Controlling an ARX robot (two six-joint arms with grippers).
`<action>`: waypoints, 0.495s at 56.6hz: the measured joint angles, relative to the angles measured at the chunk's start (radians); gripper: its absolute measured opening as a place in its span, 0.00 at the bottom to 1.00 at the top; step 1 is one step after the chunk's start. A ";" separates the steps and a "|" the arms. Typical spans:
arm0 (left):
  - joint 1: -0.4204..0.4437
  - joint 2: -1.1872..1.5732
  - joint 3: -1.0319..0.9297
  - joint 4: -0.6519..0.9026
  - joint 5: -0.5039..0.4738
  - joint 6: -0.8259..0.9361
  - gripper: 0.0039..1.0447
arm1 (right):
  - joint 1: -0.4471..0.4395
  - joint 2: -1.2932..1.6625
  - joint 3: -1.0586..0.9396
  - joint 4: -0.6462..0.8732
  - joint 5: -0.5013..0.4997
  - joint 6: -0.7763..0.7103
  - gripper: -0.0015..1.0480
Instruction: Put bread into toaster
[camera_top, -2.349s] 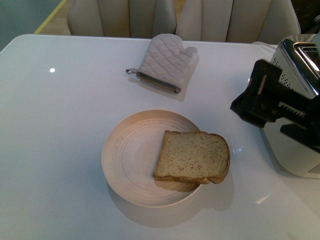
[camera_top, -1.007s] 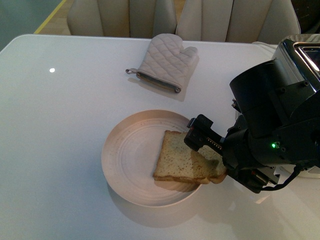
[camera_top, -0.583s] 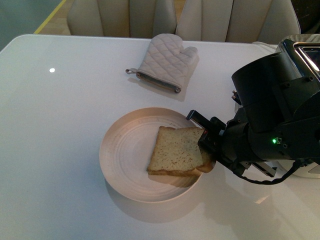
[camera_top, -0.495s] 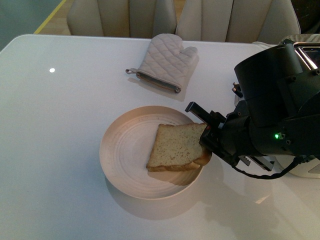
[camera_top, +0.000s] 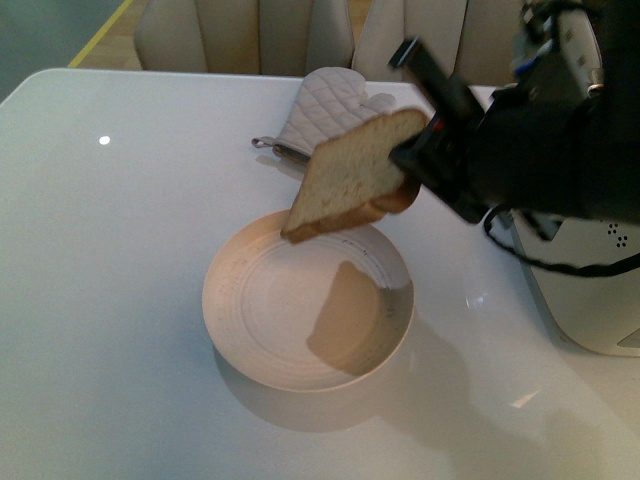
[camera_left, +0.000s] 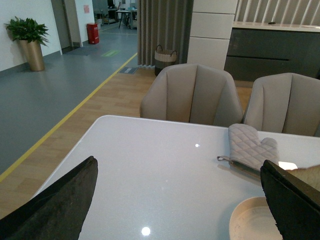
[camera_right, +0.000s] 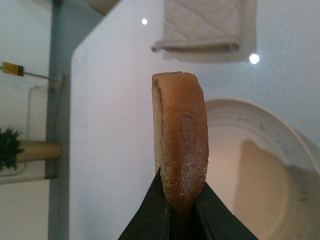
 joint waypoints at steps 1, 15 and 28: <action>0.000 0.000 0.000 0.000 0.000 0.000 0.93 | -0.003 -0.017 -0.005 -0.001 0.000 -0.002 0.03; 0.000 0.000 0.000 0.000 0.000 0.000 0.93 | -0.138 -0.465 0.034 -0.267 0.100 -0.278 0.03; 0.000 0.000 0.000 0.000 0.000 0.000 0.93 | -0.289 -0.577 0.252 -0.555 0.133 -0.669 0.03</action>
